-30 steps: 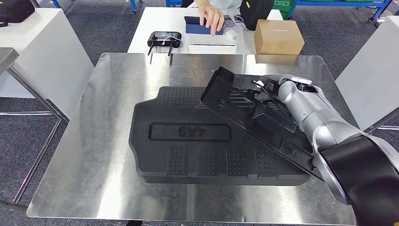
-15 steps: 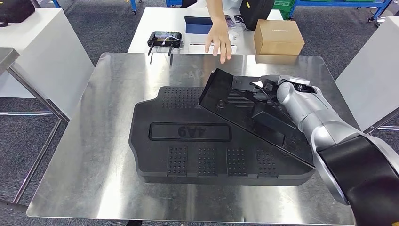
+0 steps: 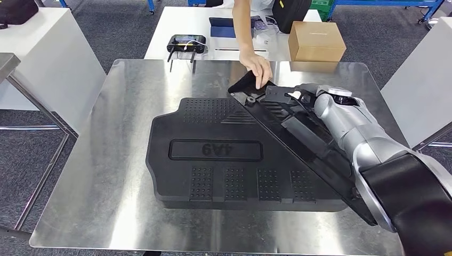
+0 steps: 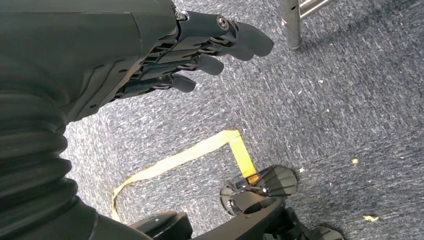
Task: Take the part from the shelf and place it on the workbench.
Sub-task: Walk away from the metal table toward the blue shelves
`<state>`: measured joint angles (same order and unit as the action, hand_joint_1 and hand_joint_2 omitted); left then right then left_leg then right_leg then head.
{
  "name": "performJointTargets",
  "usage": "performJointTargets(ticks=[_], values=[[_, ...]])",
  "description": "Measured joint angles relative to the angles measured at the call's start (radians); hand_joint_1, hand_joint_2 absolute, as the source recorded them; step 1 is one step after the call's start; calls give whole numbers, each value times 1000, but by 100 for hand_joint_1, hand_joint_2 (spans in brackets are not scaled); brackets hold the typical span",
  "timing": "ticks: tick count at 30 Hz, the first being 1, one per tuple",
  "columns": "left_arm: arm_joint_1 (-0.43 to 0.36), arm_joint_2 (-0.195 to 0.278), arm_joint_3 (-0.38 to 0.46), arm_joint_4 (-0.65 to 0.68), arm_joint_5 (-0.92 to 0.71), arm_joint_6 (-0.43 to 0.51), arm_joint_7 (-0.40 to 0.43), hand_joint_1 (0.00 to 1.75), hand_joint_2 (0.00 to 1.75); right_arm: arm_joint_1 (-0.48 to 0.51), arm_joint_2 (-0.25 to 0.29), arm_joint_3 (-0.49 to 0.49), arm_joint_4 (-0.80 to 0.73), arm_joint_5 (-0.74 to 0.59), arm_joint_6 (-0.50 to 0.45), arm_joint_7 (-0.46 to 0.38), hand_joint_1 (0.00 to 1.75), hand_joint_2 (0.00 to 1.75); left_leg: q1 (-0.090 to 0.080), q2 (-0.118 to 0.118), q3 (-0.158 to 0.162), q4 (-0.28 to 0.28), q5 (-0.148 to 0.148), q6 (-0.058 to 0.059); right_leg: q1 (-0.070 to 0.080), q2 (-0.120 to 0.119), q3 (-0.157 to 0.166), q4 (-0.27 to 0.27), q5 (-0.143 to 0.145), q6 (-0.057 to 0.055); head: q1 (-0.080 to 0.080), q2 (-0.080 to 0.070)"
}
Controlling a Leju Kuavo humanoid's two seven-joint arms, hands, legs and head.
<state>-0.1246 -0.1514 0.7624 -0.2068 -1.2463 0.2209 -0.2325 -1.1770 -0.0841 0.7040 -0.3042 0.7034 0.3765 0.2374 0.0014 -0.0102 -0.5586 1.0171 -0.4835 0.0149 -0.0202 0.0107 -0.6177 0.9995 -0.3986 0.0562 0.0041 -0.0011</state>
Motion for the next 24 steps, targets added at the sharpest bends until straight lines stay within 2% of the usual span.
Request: performJointTargets(ticks=[24], values=[[4, 0, -4, 0, 5, 1, 1, 0, 175, 19, 13, 20, 8, 29, -8, 4, 0, 175, 1, -11, -12, 0, 1, 0, 1, -11, -9, 0, 0, 0, 0, 0]])
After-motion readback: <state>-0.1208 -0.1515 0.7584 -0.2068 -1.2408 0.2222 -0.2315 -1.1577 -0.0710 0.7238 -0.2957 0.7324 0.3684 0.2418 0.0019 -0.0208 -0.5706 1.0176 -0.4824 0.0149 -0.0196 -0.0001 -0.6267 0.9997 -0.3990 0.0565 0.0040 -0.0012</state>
